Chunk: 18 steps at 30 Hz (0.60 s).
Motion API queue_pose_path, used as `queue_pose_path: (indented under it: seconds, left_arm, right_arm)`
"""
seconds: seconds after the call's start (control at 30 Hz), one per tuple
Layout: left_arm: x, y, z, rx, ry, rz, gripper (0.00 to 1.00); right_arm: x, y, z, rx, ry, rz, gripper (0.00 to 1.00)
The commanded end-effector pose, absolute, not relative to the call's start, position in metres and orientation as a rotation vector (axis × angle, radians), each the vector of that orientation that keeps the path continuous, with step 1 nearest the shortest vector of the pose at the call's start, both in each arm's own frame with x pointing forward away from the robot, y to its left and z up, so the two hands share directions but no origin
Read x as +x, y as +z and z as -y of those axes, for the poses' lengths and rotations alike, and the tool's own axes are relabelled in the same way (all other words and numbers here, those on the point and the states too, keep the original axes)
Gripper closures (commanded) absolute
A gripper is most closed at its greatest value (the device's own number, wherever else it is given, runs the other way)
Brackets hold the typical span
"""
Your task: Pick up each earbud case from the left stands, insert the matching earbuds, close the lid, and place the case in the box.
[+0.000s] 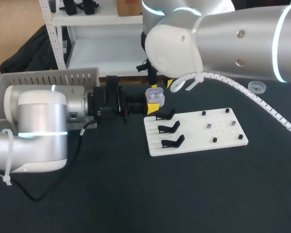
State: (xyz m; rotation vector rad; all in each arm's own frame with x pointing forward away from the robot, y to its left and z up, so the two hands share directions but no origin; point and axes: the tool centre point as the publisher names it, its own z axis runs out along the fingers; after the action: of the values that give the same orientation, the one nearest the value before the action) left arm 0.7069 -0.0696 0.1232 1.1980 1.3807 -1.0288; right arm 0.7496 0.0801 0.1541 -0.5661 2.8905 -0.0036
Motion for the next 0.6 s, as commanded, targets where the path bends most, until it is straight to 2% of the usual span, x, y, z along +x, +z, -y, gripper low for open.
queue_pose_path:
  seconds: [0.03,0.4,0.6]
  left_arm:
    - [0.706,0.123,0.070,1.194,-1.025,-1.380,1.00]
    - [0.706,0.123,0.070,1.194,-1.025,-1.380,1.00]
    - [0.706,0.123,0.070,1.194,-1.025,-1.380,1.00]
  right_arm:
    - [0.737,0.156,-0.073,-0.564,0.015,-2.869,0.64]
    - [0.728,0.155,-0.075,-0.535,0.048,-2.871,0.63]
    - [0.717,0.187,-0.060,-0.437,0.105,-2.799,0.62]
